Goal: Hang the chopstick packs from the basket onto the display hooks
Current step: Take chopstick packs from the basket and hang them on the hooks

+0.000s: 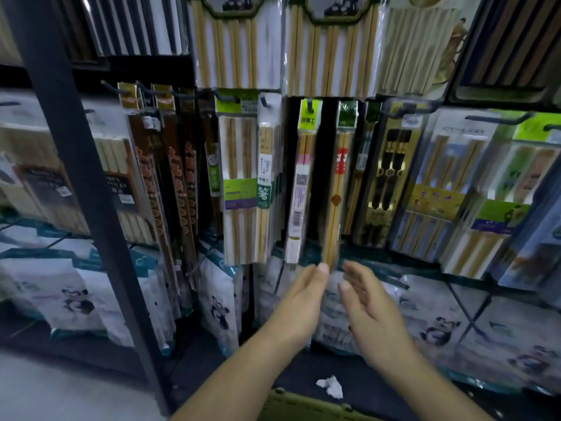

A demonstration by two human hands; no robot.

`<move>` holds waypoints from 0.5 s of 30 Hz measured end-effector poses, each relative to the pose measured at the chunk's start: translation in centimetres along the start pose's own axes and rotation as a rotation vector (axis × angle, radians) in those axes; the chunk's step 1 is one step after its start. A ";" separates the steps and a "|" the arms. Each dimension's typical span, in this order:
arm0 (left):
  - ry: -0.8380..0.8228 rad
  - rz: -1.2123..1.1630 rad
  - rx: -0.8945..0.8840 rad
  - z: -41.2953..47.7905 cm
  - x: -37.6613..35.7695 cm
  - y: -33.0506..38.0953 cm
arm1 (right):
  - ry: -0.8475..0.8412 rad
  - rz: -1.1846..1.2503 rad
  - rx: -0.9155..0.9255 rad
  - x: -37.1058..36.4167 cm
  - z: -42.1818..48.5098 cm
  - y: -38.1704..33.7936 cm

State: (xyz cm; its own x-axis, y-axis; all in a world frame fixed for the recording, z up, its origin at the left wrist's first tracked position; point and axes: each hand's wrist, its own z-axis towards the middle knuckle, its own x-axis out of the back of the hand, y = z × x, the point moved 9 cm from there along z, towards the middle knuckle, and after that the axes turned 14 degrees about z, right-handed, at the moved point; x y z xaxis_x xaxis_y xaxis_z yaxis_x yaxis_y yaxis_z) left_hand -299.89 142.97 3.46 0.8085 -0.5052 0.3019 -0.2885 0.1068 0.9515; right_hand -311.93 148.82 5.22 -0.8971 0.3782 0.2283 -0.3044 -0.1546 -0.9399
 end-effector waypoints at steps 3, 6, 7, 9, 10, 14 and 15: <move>-0.001 0.109 0.136 -2.9 -0.3 -7.3 | -0.086 -0.091 -0.127 -1.2 -5.5 4.8; 0.073 0.323 0.290 -5.3 1.7 -14.7 | -0.250 -0.221 -0.269 -4.0 -10.0 10.9; 0.106 0.420 0.344 -6.1 2.8 -17.1 | -0.325 -0.262 -0.332 -5.3 -11.5 13.3; 0.229 0.656 0.439 -7.9 5.4 -21.5 | -0.443 -0.331 -0.414 -7.5 -14.2 18.2; 0.284 0.744 0.490 -9.0 6.5 -23.3 | -0.494 -0.360 -0.458 -8.4 -15.4 20.8; 0.286 0.779 0.717 -12.9 8.3 -30.3 | -0.677 -0.421 -0.645 -11.7 -20.0 30.4; 0.257 0.733 0.745 -13.5 8.1 -31.9 | -0.709 -0.439 -0.676 -12.3 -21.0 32.4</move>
State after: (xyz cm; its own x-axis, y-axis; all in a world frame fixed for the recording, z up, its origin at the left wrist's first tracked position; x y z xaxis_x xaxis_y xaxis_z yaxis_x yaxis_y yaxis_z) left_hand -277.19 147.00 -23.65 0.3698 -0.3255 0.8702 -0.9164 -0.2821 0.2839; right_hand -304.02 158.32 -33.43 -0.7996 -0.3716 0.4717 -0.6005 0.4853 -0.6356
